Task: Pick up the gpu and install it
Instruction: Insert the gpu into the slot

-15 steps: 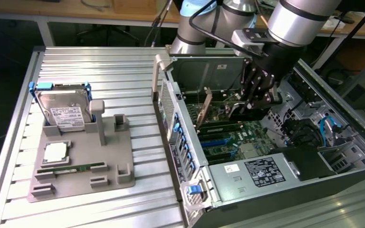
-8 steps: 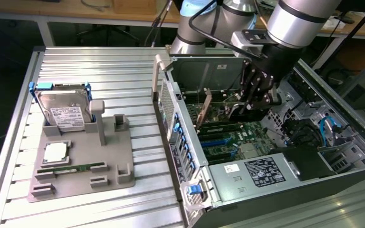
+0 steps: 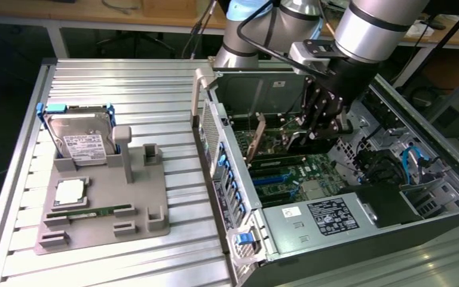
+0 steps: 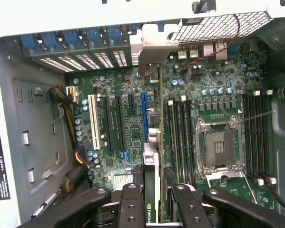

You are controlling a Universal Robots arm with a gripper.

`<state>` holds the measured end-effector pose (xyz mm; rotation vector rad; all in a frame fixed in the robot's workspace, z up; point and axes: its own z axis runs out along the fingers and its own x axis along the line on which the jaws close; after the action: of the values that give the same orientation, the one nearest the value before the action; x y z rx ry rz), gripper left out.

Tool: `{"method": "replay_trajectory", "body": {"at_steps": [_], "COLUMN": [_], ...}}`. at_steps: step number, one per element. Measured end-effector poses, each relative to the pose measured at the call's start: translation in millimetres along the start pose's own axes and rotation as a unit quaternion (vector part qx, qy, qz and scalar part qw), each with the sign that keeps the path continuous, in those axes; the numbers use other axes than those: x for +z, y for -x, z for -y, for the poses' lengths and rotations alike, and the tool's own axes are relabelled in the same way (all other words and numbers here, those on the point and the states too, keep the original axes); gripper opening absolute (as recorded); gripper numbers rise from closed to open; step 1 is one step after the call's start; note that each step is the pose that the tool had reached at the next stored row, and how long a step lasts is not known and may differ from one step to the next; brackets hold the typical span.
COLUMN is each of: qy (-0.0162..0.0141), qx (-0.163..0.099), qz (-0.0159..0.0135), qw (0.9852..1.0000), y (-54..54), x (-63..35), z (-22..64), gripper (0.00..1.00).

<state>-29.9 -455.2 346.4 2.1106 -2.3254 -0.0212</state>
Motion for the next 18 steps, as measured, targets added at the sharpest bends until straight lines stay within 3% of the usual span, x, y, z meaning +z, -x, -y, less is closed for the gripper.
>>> {"method": "replay_trajectory", "body": {"at_steps": [18], "qy": [0.0000], "qx": [0.000], "qz": [0.0000], "qw": [1.0000], "y": [-0.1], "x": [6.6], "z": [0.1], "gripper": [0.27]}}
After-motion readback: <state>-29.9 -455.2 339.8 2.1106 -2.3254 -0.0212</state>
